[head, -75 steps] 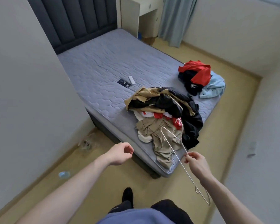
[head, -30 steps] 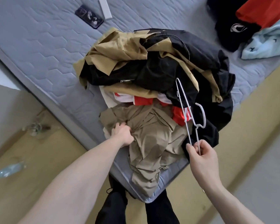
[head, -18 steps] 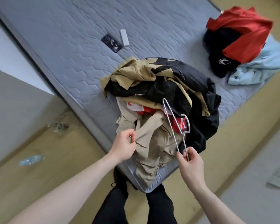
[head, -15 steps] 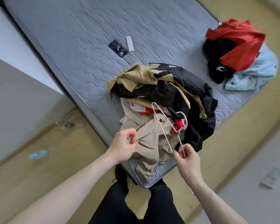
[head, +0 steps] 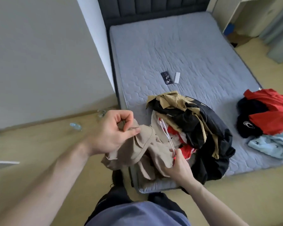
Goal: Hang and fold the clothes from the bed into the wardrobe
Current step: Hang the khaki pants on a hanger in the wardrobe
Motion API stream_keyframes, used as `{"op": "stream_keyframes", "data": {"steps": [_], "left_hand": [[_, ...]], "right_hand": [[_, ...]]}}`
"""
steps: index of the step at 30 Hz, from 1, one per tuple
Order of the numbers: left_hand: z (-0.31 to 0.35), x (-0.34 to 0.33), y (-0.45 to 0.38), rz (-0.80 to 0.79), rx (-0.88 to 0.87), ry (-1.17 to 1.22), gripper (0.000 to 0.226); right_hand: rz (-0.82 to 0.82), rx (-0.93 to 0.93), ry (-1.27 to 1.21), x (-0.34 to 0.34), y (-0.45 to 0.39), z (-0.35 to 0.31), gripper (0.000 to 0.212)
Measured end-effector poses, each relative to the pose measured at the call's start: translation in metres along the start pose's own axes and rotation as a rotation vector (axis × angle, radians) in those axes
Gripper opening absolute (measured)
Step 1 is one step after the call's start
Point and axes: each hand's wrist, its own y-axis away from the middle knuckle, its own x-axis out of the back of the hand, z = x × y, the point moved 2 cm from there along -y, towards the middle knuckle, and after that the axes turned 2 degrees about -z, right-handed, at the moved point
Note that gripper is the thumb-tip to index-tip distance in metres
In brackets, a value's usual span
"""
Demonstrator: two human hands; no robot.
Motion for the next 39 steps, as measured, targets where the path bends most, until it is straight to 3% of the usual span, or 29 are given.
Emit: {"op": "stream_keyframes", "data": {"steps": [5, 8, 10, 15, 20, 25, 29, 32, 34, 36, 38, 39], "left_hand": [[0.055, 0.012, 0.048, 0.098, -0.172, 0.173, 0.048], [0.065, 0.033, 0.075, 0.215, -0.217, 0.189, 0.047], [0.057, 0.059, 0.094, 0.348, -0.210, 0.143, 0.044], [-0.013, 0.151, 0.156, 0.818, -0.003, -0.253, 0.020], [-0.091, 0.211, 0.217, 0.877, 0.244, -0.402, 0.022], [-0.118, 0.227, 0.231, 0.814, 0.329, -0.490, 0.025], [-0.103, 0.191, 0.229, 0.811, 0.154, -0.607, 0.029], [-0.108, 0.130, 0.229, 0.492, 0.143, -0.454, 0.029], [-0.128, 0.096, 0.231, 0.241, 0.318, -0.396, 0.046], [-0.152, 0.074, 0.232, 0.098, 0.458, -0.411, 0.085], [-0.167, 0.059, 0.232, 0.070, 0.551, -0.320, 0.117], [-0.170, 0.053, 0.230, 0.109, 0.569, -0.246, 0.116]], "right_hand": [[-0.108, 0.116, 0.066, -0.026, 0.006, -0.035, 0.054], [-0.120, 0.134, 0.033, -0.042, 0.007, -0.071, 0.027], [-0.027, 0.167, -0.071, -0.043, 0.007, -0.094, 0.006], [0.093, 0.283, -0.381, -0.010, 0.016, -0.162, 0.040], [-0.064, 0.360, -0.629, 0.013, 0.049, -0.237, 0.050], [-0.151, 0.392, -0.762, 0.027, 0.085, -0.306, 0.043], [-0.080, 0.389, -0.881, 0.032, 0.108, -0.347, 0.029], [-0.140, 0.361, -1.036, 0.028, 0.122, -0.368, 0.028], [-0.202, 0.373, -1.129, 0.024, 0.131, -0.381, 0.034], [-0.252, 0.382, -1.215, 0.020, 0.139, -0.390, 0.033], [-0.308, 0.400, -1.313, 0.016, 0.145, -0.399, 0.030], [-0.347, 0.422, -1.358, 0.014, 0.147, -0.403, 0.029]]}}
